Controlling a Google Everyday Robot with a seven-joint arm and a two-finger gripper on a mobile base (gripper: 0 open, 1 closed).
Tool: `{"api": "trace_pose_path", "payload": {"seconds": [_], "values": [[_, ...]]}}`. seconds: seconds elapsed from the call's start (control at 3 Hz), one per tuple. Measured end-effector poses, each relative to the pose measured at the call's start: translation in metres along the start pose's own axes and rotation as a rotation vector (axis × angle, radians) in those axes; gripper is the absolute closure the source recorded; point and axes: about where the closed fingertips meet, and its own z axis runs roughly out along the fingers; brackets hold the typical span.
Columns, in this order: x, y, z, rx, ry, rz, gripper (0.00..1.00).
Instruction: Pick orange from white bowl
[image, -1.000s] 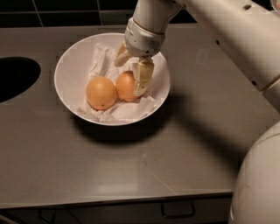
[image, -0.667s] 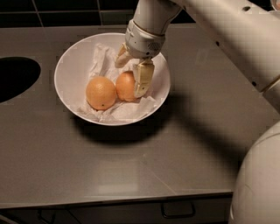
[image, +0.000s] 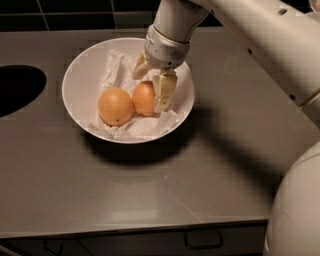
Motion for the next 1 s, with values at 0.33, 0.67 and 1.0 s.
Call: {"api": "trace_pose_path", "payload": {"seconds": [0.33, 0.67, 1.0], "values": [[-0.0005, -0.0017, 0.0077, -0.017, -0.002, -0.005, 0.27], [-0.0015, -0.0030, 0.0116, -0.025, -0.003, -0.010, 0.26], [-0.0027, -0.0048, 0.0175, -0.038, -0.006, -0.016, 0.27]]}}
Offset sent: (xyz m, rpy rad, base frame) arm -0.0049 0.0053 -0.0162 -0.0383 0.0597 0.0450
